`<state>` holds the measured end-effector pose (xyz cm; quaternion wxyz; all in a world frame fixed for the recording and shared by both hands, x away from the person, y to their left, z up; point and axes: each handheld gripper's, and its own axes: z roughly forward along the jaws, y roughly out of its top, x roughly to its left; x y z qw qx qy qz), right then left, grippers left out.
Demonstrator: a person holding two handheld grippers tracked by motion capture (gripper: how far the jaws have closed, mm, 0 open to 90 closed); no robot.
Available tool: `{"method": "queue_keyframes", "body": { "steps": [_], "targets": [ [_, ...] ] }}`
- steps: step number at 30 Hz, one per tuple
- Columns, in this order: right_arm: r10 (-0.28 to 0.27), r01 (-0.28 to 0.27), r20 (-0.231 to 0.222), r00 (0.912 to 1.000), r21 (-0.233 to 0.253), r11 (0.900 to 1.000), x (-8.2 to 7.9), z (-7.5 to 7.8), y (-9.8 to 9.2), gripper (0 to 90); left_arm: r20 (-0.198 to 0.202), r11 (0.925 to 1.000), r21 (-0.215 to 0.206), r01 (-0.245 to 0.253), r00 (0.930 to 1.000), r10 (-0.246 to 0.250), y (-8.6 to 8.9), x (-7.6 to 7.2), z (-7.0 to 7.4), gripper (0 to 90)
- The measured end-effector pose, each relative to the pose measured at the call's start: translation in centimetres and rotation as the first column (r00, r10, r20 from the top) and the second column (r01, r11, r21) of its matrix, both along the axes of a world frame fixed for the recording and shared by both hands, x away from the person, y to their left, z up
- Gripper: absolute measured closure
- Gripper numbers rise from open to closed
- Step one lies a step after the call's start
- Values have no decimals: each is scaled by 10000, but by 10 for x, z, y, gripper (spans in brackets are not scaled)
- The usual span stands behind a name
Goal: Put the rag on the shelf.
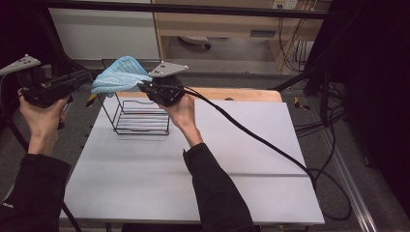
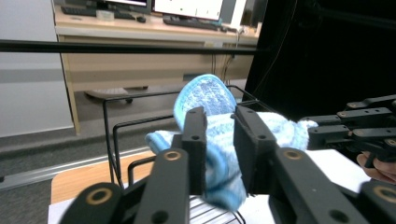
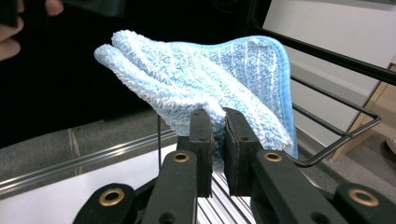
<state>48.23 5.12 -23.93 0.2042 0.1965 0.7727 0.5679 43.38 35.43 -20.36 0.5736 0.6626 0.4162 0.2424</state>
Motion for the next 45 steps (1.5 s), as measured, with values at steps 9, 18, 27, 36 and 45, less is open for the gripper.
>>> {"method": "queue_keyframes", "body": {
  "steps": [9,18,27,36,45],
  "targets": [
    [138,-136,130,9998,-151,9998,-2,-3,-3,810,-916,9924,1035,670,9941,-576,-21,9,-15,841],
    [192,-190,71,9998,-163,9997,-4,-5,-3,702,-1090,9887,1354,645,9928,-498,-21,11,-23,862],
    [224,-224,9,9997,153,9996,-9,2,-7,601,-1193,9882,1426,568,9921,-398,-22,15,-34,889],
    [497,-493,-1053,9932,59,9988,-3,-4,-3,868,-1172,9841,1664,626,9922,-433,-24,14,-45,891],
    [5,-53,-1209,9927,-393,9992,5,-24,2,900,-1154,9835,1681,668,9922,-476,-18,11,-57,890]
  ]
}}
